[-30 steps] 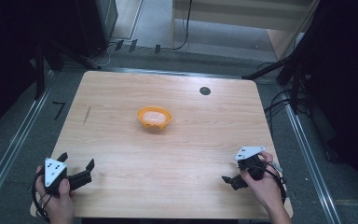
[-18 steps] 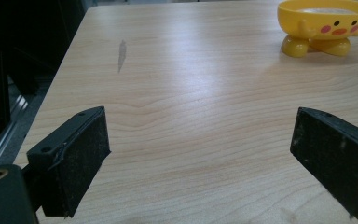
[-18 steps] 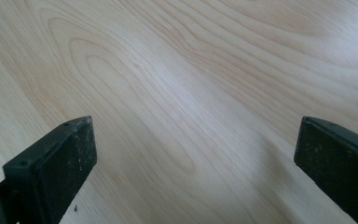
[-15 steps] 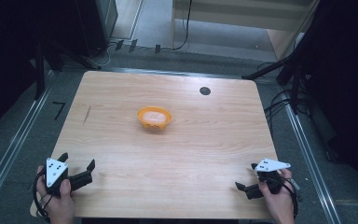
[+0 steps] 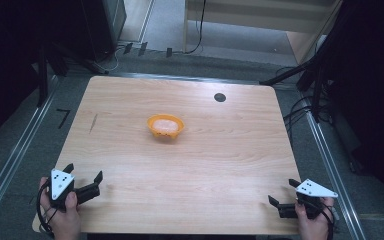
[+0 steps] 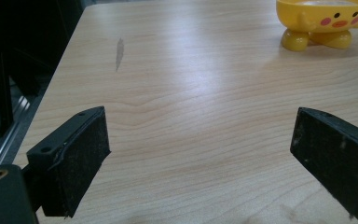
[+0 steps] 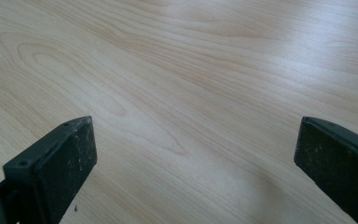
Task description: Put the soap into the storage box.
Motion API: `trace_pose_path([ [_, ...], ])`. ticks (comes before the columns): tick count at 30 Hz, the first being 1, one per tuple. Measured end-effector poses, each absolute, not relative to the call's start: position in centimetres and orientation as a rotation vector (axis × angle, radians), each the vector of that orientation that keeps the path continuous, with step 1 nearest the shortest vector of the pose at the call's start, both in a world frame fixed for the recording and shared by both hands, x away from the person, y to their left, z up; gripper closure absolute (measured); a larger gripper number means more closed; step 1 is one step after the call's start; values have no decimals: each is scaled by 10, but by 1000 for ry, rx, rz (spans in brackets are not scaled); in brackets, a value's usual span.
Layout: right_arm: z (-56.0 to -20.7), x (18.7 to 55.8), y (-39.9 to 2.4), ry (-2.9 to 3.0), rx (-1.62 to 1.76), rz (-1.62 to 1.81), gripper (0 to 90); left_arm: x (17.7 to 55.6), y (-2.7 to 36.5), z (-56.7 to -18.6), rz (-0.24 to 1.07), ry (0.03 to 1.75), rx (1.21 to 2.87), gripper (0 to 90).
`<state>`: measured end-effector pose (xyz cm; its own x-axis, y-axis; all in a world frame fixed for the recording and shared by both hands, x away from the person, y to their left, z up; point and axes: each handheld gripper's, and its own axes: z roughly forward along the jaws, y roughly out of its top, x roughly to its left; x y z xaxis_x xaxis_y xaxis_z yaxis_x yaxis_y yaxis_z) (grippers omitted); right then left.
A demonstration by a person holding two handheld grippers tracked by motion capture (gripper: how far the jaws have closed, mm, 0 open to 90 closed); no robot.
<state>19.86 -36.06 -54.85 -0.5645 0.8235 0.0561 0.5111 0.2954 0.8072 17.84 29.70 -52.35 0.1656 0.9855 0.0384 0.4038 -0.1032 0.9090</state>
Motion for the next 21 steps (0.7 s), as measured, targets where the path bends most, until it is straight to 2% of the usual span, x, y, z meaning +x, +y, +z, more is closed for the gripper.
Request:
trace_pose_path([
  [12, -551, 190, -372, 2088, 1214, 1276, 0, 179, 294, -524, 929, 1342, 1677, 50],
  [21, -552, 192, -365, 2134, 1206, 1212, 0, 179, 291, -524, 937, 1347, 1703, 50],
])
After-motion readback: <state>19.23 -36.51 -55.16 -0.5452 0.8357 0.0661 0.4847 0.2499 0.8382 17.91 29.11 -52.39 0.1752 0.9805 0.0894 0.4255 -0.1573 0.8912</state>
